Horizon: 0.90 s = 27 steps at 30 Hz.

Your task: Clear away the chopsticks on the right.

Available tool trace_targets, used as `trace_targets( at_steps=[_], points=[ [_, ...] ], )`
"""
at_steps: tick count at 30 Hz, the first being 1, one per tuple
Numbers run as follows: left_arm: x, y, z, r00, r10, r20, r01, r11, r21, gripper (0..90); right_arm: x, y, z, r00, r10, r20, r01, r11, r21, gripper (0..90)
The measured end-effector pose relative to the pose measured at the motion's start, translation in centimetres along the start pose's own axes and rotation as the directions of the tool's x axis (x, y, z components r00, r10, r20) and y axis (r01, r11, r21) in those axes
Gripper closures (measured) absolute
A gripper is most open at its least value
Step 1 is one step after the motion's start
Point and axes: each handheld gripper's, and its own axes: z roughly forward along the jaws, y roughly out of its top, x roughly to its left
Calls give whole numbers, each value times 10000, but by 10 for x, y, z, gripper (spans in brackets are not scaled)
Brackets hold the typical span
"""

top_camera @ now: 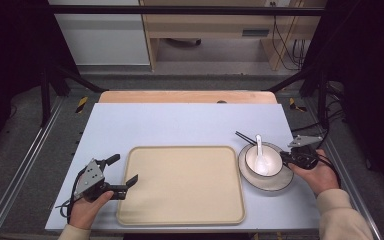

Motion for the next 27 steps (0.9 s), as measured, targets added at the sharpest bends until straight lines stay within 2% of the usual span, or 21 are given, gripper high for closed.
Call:
trace_targets(
  at_steps=[3, 9, 14, 20, 22, 23, 24, 25, 26, 27],
  points=[
    [0, 0, 0, 10000, 0, 1, 0, 10000, -1, 64, 0, 0, 0, 9999, 65, -107, -65, 10000, -5, 854],
    [0, 0, 0, 10000, 14, -18, -14, 10000, 9, 64, 1, 0, -1, 9998, 127, -137, -128, 9999, -42, 858],
    [0, 0, -1, 10000, 23, -25, -23, 10000, 0, 64, 0, -2, -4, 9991, 427, -67, -428, 9989, -185, 859],
    [1, 1, -2, 9999, 21, -129, -21, 10000, -30, 64, 0, 3, -21, 9954, 834, 467, -804, 9947, -634, 859],
    [2, 1, -2, 9998, 4, -181, -5, 10000, -13, 64, 5, 8, -36, 9918, 965, 837, -879, 9909, -1018, 860],
    [2, 1, -2, 9998, 23, -205, -23, 10000, -14, 64, 10, 12, -47, 9899, 865, 1123, -720, 9893, -1270, 859],
    [2, 0, -2, 9998, -10, -214, 9, 10000, -44, 64, 24, 21, -65, 9872, 889, 1321, -649, 9823, -1757, 859],
    [3, 0, -2, 9997, -20, -237, 20, 10000, -16, 64, 31, 25, -72, 9865, 867, 1392, -594, 9801, -1895, 859],
    [3, 0, -2, 9997, -20, -237, 20, 10000, -16, 64, 31, 25, -72, 9865, 867, 1392, -594, 9801, -1895, 859],
    [3, 0, -3, 9997, -13, -259, 12, 10000, -19, 64, 54, 37, -88, 9880, 588, 1430, -268, 9760, -2160, 859]
  ],
)
